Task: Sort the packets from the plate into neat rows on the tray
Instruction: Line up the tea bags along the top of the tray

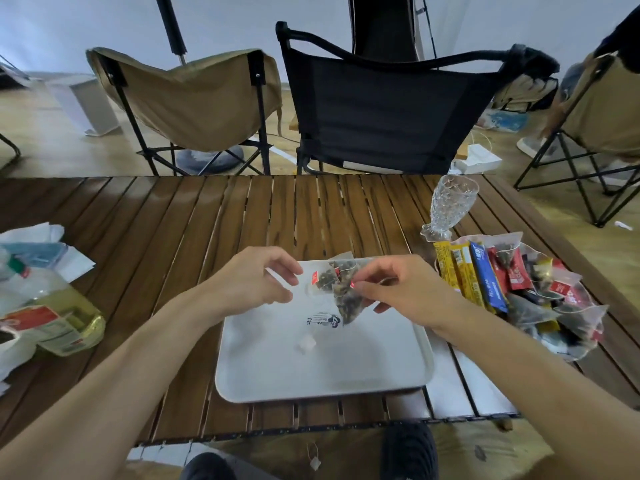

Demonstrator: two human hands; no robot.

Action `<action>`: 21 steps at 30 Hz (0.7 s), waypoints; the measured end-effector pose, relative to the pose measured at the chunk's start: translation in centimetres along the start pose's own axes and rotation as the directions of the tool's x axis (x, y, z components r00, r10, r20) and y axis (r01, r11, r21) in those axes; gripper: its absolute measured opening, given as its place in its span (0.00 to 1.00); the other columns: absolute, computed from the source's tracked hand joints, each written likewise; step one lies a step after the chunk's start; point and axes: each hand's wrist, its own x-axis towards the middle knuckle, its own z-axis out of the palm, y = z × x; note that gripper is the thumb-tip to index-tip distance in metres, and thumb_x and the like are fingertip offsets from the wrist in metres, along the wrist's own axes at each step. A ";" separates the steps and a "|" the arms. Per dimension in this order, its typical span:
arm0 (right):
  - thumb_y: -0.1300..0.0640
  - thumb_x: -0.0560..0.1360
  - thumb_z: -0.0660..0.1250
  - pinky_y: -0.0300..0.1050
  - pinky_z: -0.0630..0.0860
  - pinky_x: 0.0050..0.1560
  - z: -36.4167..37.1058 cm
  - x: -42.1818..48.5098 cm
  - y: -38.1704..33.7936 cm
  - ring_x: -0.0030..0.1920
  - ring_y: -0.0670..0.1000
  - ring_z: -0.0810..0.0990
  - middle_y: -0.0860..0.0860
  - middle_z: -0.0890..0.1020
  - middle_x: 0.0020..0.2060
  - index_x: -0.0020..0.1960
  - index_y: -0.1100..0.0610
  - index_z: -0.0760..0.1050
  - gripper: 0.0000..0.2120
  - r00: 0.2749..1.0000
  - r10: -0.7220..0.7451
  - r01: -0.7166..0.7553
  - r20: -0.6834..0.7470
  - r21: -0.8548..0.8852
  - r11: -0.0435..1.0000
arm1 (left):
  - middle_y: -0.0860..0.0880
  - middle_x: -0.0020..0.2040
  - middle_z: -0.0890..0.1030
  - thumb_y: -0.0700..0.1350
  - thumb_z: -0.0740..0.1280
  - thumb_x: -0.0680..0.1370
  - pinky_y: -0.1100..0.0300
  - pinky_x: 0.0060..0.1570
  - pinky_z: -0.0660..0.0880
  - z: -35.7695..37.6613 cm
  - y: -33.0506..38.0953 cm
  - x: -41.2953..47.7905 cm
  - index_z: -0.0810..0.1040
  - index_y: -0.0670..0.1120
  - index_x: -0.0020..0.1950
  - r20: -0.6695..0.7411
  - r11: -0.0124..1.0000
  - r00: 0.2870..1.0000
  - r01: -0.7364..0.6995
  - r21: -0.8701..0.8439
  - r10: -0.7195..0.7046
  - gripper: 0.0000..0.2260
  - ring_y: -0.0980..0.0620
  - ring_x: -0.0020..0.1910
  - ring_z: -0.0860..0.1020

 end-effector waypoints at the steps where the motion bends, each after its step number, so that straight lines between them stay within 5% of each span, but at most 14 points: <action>1: 0.61 0.77 0.74 0.44 0.85 0.41 0.3 0.2 0.2 0.41 0.52 0.88 0.52 0.88 0.42 0.51 0.56 0.85 0.04 1.000 0.010 -0.010 -0.001 0.014 1.000 | 0.58 0.49 0.87 0.38 0.78 0.75 0.53 0.49 0.85 -0.1 -0.2 -0.1 0.84 0.55 0.54 0.018 1.000 1.000 0.010 0.021 -0.011 0.14 0.56 0.44 0.86; 6: 0.61 0.80 0.71 0.43 0.84 0.42 1.3 0.8 0.2 0.45 0.52 0.89 0.54 0.88 0.47 0.56 0.57 0.83 0.06 0.987 0.125 -0.142 0.104 0.186 0.972 | 0.56 0.49 0.87 0.40 0.78 0.76 0.55 0.46 0.84 -0.2 -1.1 -0.2 0.84 0.54 0.54 0.034 0.997 0.999 0.037 0.073 -0.039 0.11 0.54 0.47 0.86; 9: 0.55 0.82 0.68 0.37 0.80 0.41 1.3 1.1 1.4 0.45 0.49 0.88 0.49 0.86 0.51 0.58 0.55 0.81 0.07 0.979 0.145 -0.116 0.143 -0.193 0.974 | 0.55 0.47 0.87 0.44 0.80 0.74 0.57 0.43 0.80 0.2 -1.9 0.0 0.84 0.53 0.53 0.061 0.992 0.995 0.069 0.106 -0.075 0.10 0.53 0.46 0.85; 12: 0.52 0.81 0.67 0.41 0.78 0.53 1.1 1.1 3.0 0.50 0.49 0.82 0.48 0.83 0.54 0.63 0.54 0.79 0.12 0.985 0.120 -0.019 0.125 -0.611 0.792 | 0.55 0.47 0.87 0.52 0.82 0.72 0.60 0.40 0.79 1.5 -1.7 0.1 0.82 0.53 0.55 0.119 0.987 0.986 0.098 0.129 -0.113 0.15 0.54 0.44 0.85; 18: 0.51 0.83 0.64 0.49 0.78 0.62 2.0 0.9 2.7 0.56 0.49 0.80 0.49 0.81 0.61 0.71 0.52 0.74 0.17 0.959 0.133 0.061 0.252 -0.637 0.768 | 0.53 0.47 0.83 0.71 0.72 0.72 0.53 0.44 0.79 5.5 -0.4 0.8 0.69 0.51 0.64 0.121 0.936 0.972 0.152 0.317 -0.199 0.31 0.51 0.46 0.83; 21: 0.47 0.83 0.64 0.48 0.78 0.60 1.6 0.7 2.4 0.58 0.49 0.79 0.47 0.81 0.60 0.70 0.51 0.74 0.18 0.952 0.131 0.106 0.276 -0.699 0.707 | 0.50 0.50 0.81 0.69 0.68 0.76 0.52 0.43 0.73 7.5 -0.1 1.2 0.68 0.48 0.62 0.033 0.895 0.980 0.167 0.414 -0.198 0.29 0.47 0.50 0.80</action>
